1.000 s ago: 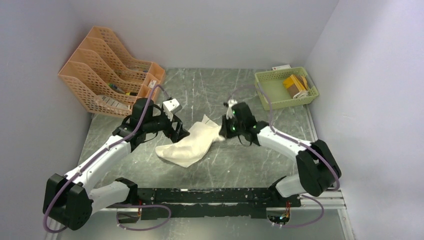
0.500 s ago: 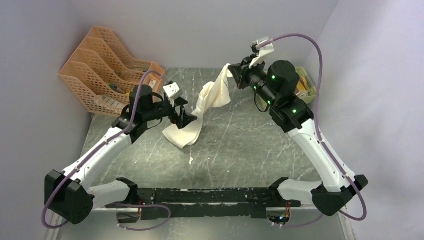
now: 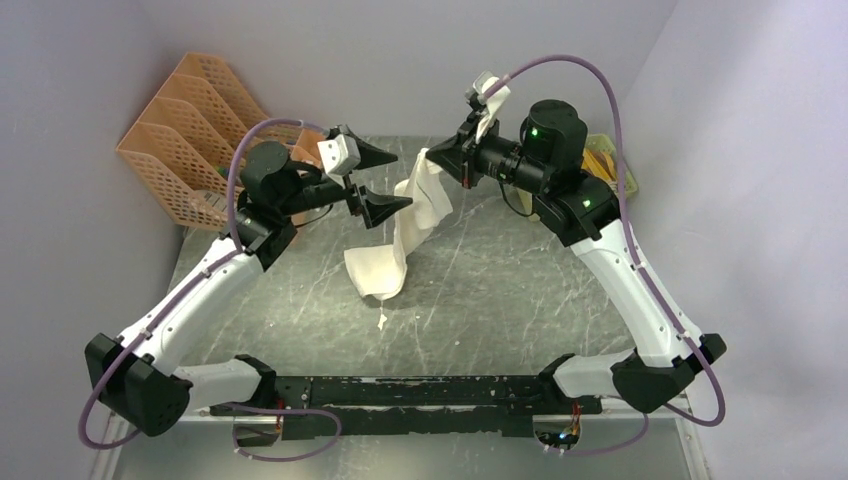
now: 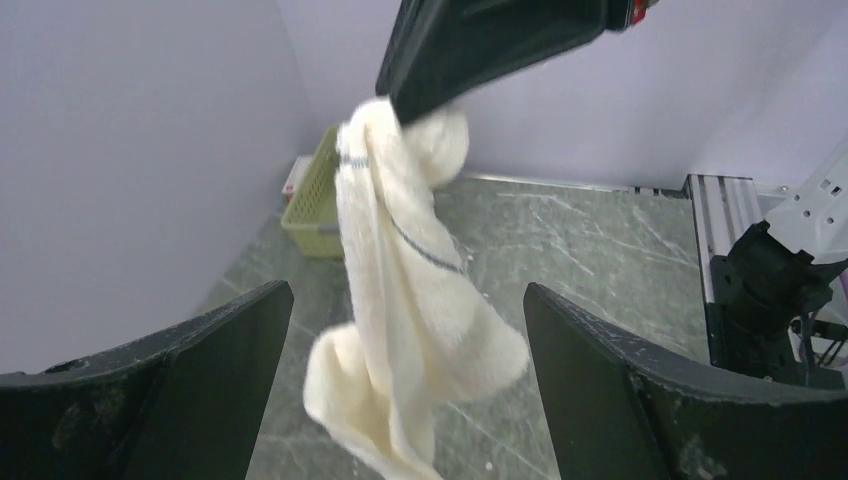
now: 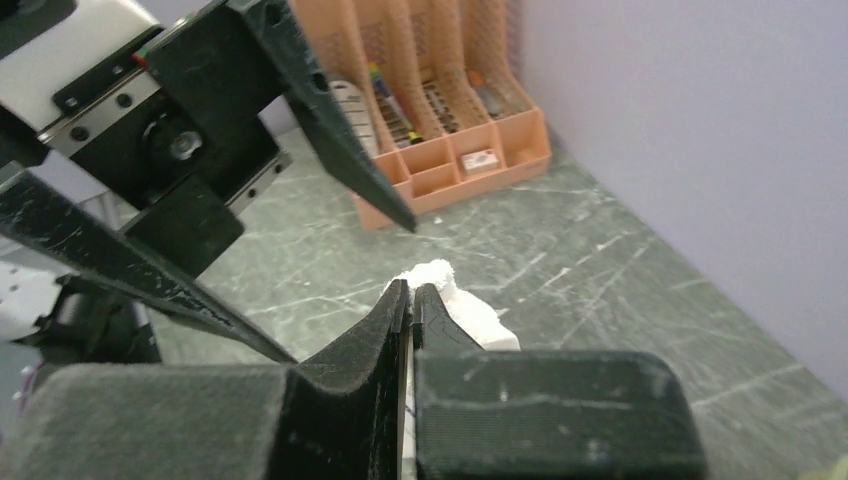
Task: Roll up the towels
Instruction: Pick up the towel at the center of the board, then flatten out the towel at the center of the board.
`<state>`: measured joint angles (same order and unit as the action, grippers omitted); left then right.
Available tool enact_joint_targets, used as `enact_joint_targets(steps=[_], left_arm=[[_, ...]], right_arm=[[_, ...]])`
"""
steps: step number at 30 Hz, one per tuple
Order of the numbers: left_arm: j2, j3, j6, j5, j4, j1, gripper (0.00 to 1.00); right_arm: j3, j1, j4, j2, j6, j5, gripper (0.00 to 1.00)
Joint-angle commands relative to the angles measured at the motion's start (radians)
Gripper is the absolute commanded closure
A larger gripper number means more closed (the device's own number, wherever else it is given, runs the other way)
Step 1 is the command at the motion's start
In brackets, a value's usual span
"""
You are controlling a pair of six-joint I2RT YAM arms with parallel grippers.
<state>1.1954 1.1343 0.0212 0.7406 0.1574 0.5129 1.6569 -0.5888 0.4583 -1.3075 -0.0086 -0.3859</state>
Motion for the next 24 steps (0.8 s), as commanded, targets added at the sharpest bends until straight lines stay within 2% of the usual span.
enact_joint_targets(steps=[1,6,9,13,15,16,17,20,21,22,23,24], left_arm=[[0.044,0.028,0.084,0.048,0.109,0.028,0.01],[0.098,0.058,0.112,0.05,0.132,0.03,0.01],[0.135,0.092,0.12,0.074,0.121,0.03,0.14],[0.177,0.133,0.112,0.163,0.127,0.03,0.41],[0.197,0.159,0.12,0.221,0.109,0.03,0.58],[0.206,0.171,0.126,0.243,0.098,0.03,0.8],[0.211,0.179,0.127,0.249,0.084,0.03,0.91],[0.203,0.184,0.17,0.26,0.032,0.03,0.93],[0.195,0.183,0.186,0.244,0.014,0.029,0.93],[0.185,0.185,0.205,0.224,-0.009,0.029,0.93],[0.176,0.187,0.228,0.201,-0.029,0.028,0.93],[0.167,0.191,0.245,0.175,-0.047,0.026,0.93]], right_arm=[[0.022,-0.002,0.012,0.007,-0.011,-0.142,1.0],[0.008,-0.002,0.012,0.003,-0.004,-0.187,1.0],[0.005,-0.002,0.009,0.007,-0.002,-0.21,1.0],[0.005,-0.002,0.015,0.007,-0.01,-0.217,1.0],[0.006,-0.001,0.02,0.004,-0.016,-0.217,1.0],[0.006,-0.001,0.023,0.004,-0.02,-0.215,1.0],[0.006,0.0,0.025,0.004,-0.024,-0.21,1.0],[0.011,0.0,0.037,0.003,-0.038,-0.173,1.0],[0.013,0.0,0.041,0.001,-0.038,-0.14,0.94],[0.015,0.0,0.044,0.0,-0.033,-0.094,0.64],[0.011,0.0,0.043,-0.001,-0.03,-0.031,0.39],[0.002,0.0,0.03,0.002,-0.019,0.071,0.21]])
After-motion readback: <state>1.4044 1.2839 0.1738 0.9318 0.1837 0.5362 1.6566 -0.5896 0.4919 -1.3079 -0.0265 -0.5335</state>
